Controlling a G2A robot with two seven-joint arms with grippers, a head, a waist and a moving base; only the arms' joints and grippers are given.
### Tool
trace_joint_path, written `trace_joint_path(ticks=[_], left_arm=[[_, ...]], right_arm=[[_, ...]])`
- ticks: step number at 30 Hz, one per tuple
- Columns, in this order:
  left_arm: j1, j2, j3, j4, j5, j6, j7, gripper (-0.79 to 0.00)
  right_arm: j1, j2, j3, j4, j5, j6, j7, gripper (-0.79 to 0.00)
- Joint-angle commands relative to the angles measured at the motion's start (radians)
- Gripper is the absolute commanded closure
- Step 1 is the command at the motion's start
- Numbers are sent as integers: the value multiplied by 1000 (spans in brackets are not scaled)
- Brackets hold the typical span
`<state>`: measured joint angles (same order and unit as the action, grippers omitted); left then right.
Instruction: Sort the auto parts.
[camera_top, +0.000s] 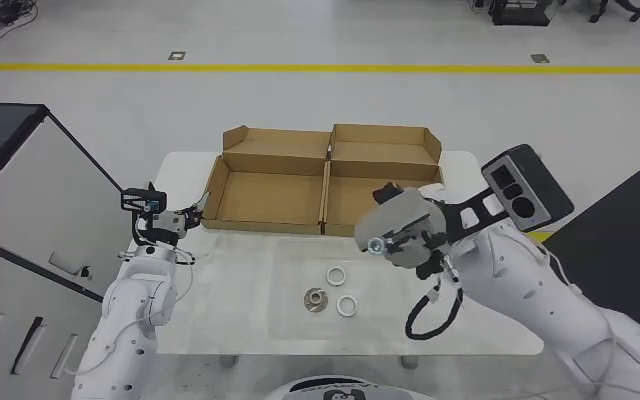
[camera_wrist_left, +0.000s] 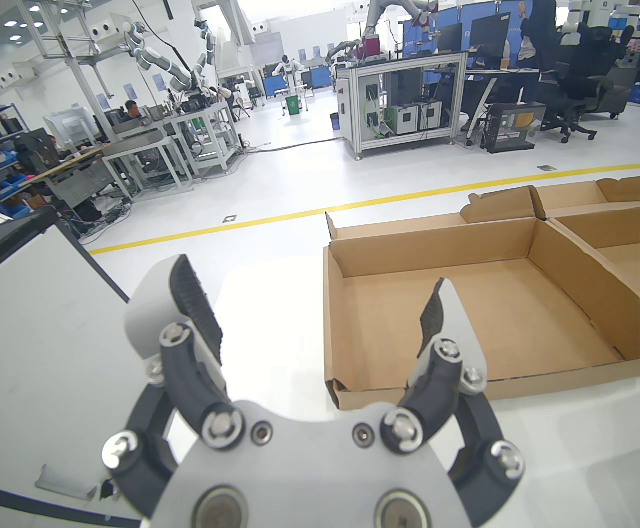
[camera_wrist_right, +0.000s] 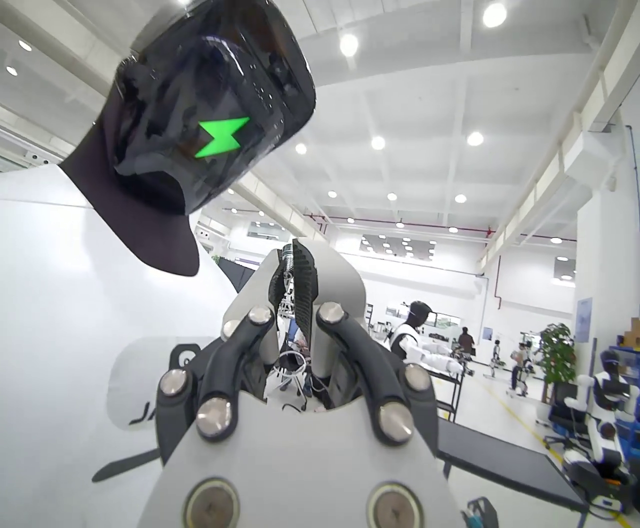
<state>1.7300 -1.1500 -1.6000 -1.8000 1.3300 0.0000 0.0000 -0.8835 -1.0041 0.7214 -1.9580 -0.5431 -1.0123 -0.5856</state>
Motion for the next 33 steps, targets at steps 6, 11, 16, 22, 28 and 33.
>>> trace_joint_path(ticks=[6, 11, 16, 22, 28, 33], left_arm=[[0, 0, 0, 0, 0, 0, 0, -785], [0, 0, 0, 0, 0, 0, 0, -785], [0, 0, 0, 0, 0, 0, 0, -785], [0, 0, 0, 0, 0, 0, 0, -785], [0, 0, 0, 0, 0, 0, 0, -785], [0, 0, 0, 0, 0, 0, 0, -785]], right_arm=[[6, -10, 6, 22, 55, 11, 153, 0], [-8, -19, 28, 12, 105, 11, 196, 0], [-36, -33, 54, -7, 115, 0, 148, 0], [-78, -53, 85, -25, 84, 0, 63, 0], [-95, -74, 94, -43, 31, 0, -18, 0], [-96, -89, 86, -53, -25, 0, -86, 0]])
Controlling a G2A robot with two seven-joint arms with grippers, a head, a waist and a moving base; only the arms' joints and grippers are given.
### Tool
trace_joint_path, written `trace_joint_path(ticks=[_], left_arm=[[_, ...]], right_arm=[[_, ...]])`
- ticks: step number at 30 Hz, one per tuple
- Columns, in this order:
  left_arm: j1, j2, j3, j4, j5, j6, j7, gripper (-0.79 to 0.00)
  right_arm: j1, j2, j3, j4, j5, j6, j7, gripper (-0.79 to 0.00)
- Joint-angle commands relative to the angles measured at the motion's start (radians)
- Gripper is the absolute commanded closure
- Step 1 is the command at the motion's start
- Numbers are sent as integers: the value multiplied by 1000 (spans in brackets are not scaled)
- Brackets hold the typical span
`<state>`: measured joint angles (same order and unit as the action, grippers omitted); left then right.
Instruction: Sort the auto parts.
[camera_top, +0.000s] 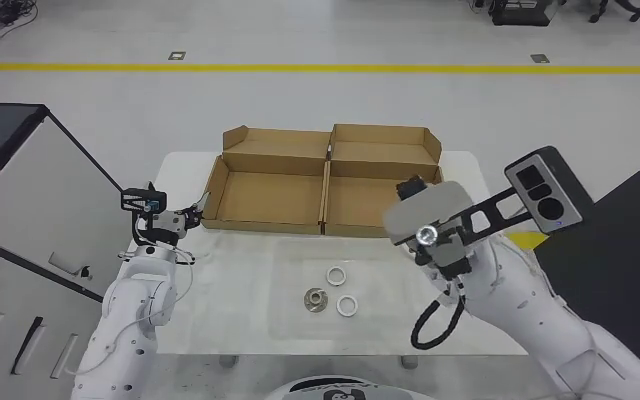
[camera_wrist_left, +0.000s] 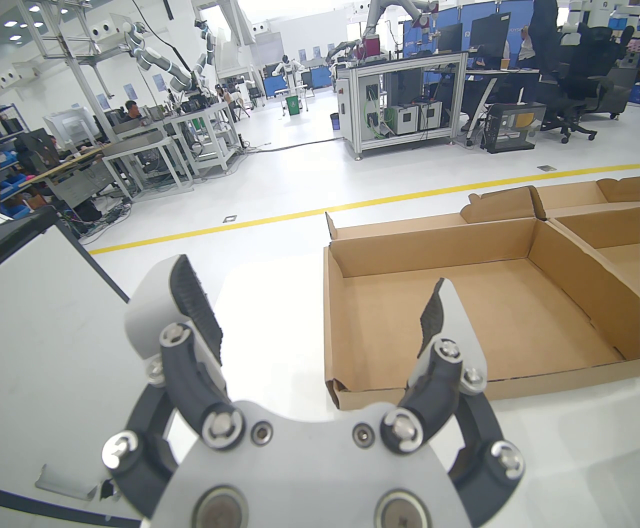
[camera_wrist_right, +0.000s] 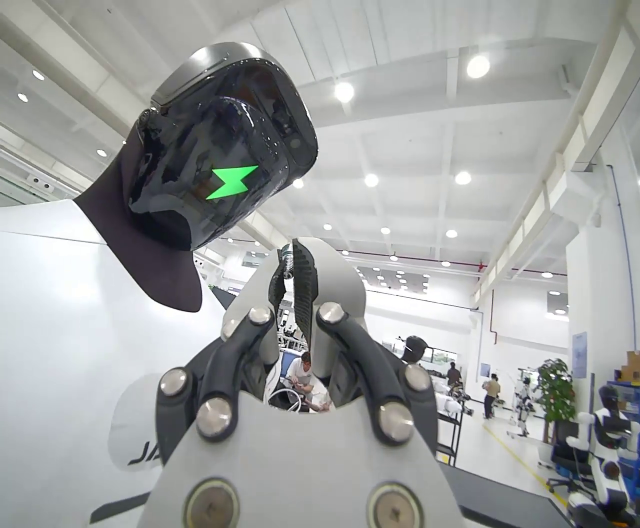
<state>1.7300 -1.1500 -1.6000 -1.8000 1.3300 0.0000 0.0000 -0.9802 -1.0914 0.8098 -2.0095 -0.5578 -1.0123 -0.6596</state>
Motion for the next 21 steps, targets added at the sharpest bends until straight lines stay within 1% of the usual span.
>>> trace_joint_path(ticks=[1, 3, 6, 10, 14, 17, 21], left_arm=[[0, 0, 0, 0, 0, 0, 0, -785], [0, 0, 0, 0, 0, 0, 0, -785], [0, 0, 0, 0, 0, 0, 0, -785], [0, 0, 0, 0, 0, 0, 0, -785], [0, 0, 0, 0, 0, 0, 0, -785], [0, 0, 0, 0, 0, 0, 0, -785], [0, 0, 0, 0, 0, 0, 0, -785]], right_arm=[[2, -5, -6, 0, -27, 0, -30, 0], [5, -7, -13, 6, -50, 0, -38, 0], [13, -8, -30, 21, -74, 0, -20, 0], [25, -2, -38, 44, -72, 0, 53, 0], [31, 6, -31, 38, -38, 0, 119, 0], [24, 8, -17, 18, -14, 0, 123, 0], [3, 10, -1, -20, -18, 0, 80, 0]])
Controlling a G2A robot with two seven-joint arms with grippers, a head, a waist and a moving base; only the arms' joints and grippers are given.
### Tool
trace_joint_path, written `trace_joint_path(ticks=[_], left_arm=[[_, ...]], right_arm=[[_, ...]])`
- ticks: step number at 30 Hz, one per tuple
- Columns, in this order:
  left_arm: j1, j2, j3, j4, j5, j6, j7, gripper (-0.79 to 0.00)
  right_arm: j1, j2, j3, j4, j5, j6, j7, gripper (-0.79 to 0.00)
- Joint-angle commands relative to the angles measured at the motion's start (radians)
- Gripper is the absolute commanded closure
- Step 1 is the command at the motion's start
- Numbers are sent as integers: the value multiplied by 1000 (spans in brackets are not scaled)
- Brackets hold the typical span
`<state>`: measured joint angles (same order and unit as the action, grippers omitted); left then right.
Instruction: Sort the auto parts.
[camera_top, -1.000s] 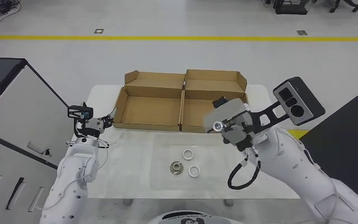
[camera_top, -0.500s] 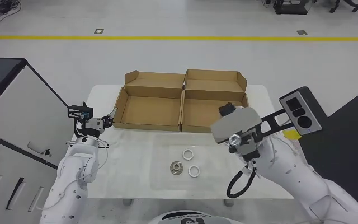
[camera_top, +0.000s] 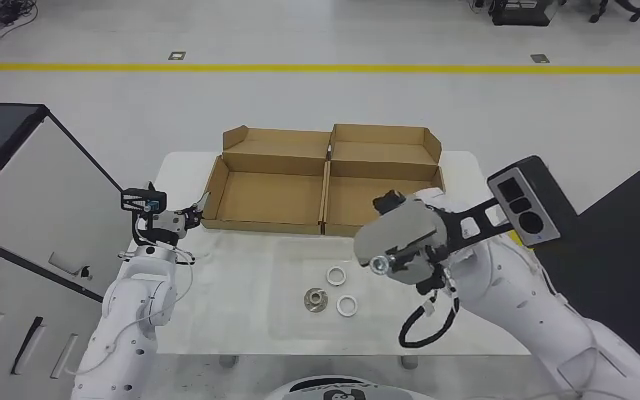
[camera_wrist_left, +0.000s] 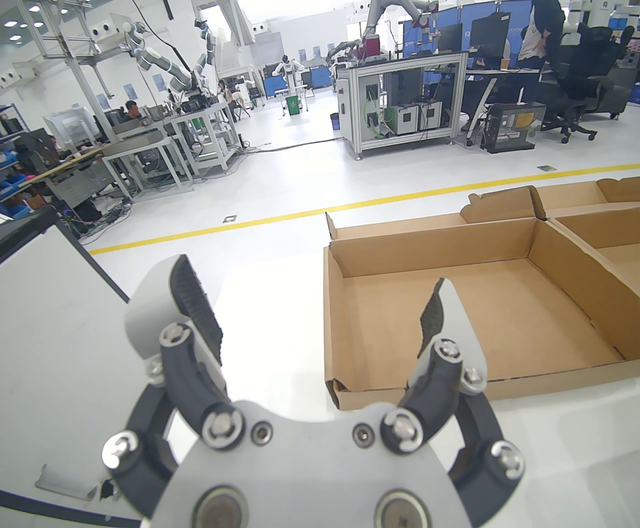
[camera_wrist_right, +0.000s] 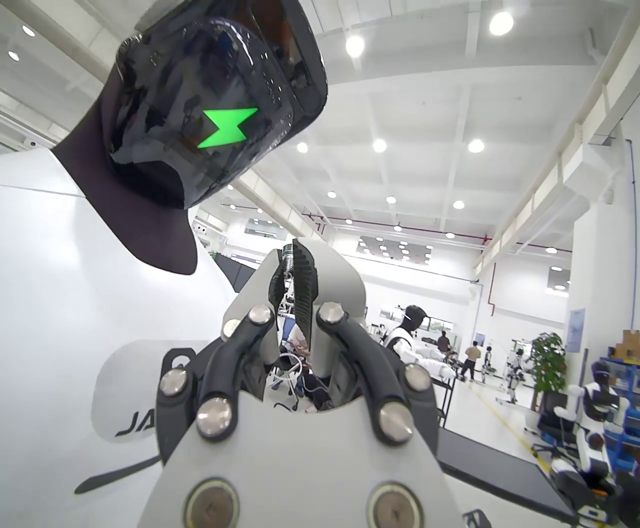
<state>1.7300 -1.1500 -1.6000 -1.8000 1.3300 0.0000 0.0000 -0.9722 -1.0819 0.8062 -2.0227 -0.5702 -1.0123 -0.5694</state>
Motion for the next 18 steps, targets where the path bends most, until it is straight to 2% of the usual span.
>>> trace_joint_path(ticks=[1, 12, 18], left_arm=[[0, 0, 0, 0, 0, 0, 0, -785], [0, 0, 0, 0, 0, 0, 0, -785], [0, 0, 0, 0, 0, 0, 0, -785]], right_arm=[[-9, 1, 5, -16, -11, 0, -24, 0], [-35, 5, 13, -56, -144, 0, -233, 0], [-36, 6, 11, -55, -153, 0, -238, 0]])
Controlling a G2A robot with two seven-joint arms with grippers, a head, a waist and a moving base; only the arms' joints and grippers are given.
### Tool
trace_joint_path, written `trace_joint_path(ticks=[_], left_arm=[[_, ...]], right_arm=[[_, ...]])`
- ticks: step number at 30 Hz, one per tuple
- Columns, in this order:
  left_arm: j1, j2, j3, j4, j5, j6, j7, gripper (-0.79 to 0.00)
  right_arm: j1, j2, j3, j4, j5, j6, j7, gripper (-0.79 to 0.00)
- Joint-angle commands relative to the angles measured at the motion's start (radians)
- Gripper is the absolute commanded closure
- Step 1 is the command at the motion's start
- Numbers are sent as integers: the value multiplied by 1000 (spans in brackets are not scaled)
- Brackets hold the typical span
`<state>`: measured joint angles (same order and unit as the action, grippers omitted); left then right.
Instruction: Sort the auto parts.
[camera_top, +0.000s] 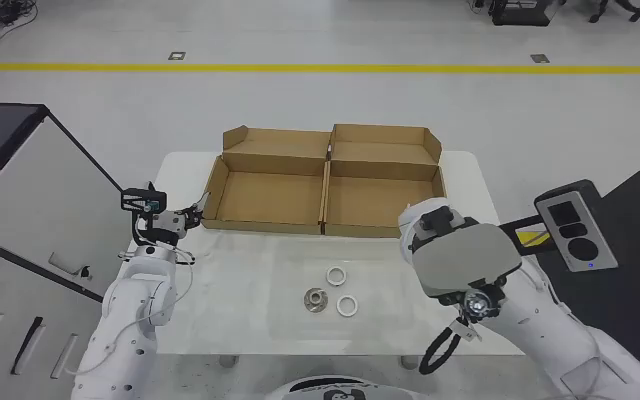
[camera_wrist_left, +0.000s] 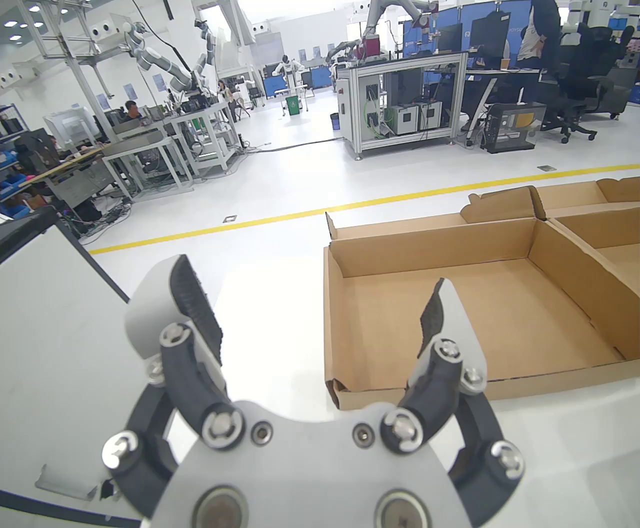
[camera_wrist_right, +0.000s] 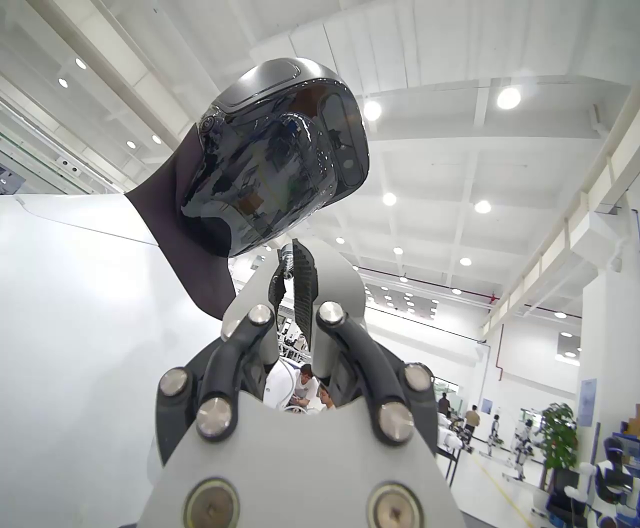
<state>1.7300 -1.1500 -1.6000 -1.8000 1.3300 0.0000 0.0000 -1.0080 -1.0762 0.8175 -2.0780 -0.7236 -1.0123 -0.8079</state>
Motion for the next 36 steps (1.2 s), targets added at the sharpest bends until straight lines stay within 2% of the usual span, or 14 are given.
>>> trace_joint_path(ticks=[1, 16, 18, 24, 30, 36], left_arm=[[0, 0, 0, 0, 0, 0, 0, -785], [0, 0, 0, 0, 0, 0, 0, -785], [0, 0, 0, 0, 0, 0, 0, -785], [0, 0, 0, 0, 0, 0, 0, -785], [0, 0, 0, 0, 0, 0, 0, -785], [0, 0, 0, 0, 0, 0, 0, -785]], right_arm=[[0, 0, 0, 0, 0, 0, 0, 0], [0, 0, 0, 0, 0, 0, 0, 0], [-17, 1, 13, 1, 11, 48, 39, 0], [-111, 33, 169, 11, 135, 181, 263, 0], [-223, 80, 369, -11, 291, 320, 631, 0], [-341, 118, 587, -49, 348, 469, 957, 0]])
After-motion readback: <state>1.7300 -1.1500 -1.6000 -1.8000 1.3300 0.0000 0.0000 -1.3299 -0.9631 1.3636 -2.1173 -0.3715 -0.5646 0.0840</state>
